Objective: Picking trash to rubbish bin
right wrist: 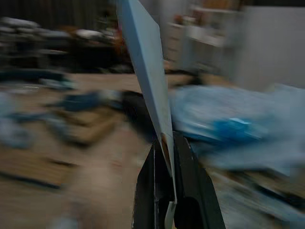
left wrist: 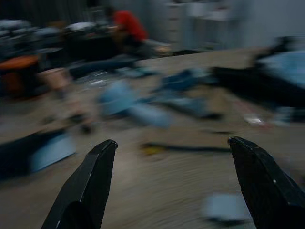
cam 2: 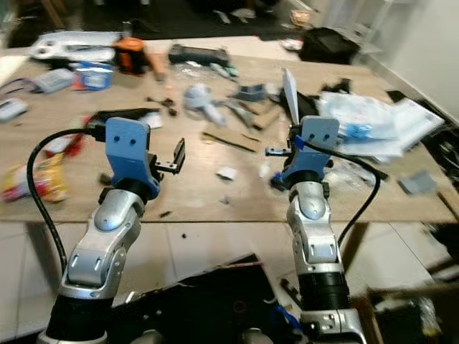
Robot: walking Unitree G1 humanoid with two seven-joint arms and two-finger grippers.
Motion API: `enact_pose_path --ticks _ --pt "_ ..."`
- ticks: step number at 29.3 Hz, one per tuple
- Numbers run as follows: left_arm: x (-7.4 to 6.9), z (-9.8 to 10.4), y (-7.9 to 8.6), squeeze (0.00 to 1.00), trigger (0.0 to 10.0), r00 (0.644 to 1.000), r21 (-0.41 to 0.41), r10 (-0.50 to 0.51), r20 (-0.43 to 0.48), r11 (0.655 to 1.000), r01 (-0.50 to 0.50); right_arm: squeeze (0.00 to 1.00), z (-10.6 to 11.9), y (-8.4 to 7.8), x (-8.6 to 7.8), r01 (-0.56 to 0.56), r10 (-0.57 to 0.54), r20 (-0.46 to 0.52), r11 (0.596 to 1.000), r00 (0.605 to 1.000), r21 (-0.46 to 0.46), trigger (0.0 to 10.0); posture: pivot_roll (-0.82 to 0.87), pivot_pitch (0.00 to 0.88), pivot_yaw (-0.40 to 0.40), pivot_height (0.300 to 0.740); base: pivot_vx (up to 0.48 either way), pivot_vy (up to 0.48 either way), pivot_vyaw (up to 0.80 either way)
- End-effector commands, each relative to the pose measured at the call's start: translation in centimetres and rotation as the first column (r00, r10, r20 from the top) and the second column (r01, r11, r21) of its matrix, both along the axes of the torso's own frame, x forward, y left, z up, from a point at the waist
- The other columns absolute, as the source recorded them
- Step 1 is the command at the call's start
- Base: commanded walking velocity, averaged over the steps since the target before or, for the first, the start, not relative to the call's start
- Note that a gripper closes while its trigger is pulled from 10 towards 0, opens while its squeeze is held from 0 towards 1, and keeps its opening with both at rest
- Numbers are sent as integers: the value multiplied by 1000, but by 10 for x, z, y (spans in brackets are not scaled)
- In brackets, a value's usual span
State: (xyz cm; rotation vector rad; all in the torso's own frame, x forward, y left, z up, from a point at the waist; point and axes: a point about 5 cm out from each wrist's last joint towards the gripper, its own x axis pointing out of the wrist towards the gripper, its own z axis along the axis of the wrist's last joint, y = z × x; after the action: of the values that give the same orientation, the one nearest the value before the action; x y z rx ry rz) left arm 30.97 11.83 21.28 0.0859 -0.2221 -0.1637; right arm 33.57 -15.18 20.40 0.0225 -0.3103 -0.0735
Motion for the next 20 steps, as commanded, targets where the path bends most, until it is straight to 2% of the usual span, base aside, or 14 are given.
enact_pose_path --ticks 1,20 --pt "2 -2 -5 0 10000 1000 6 -24 -12 1000 24 0 3 -4 -4 20 -21 13 1000 1000 11 10000 123 110 -47 740 0 0 -800" --pt "2 2 -12 0 10000 998 -5 -56 1 998 56 0 -3 -3 -8 15 -12 -61 999 998 46 10000 124 93 -48 740 0 0 -800"
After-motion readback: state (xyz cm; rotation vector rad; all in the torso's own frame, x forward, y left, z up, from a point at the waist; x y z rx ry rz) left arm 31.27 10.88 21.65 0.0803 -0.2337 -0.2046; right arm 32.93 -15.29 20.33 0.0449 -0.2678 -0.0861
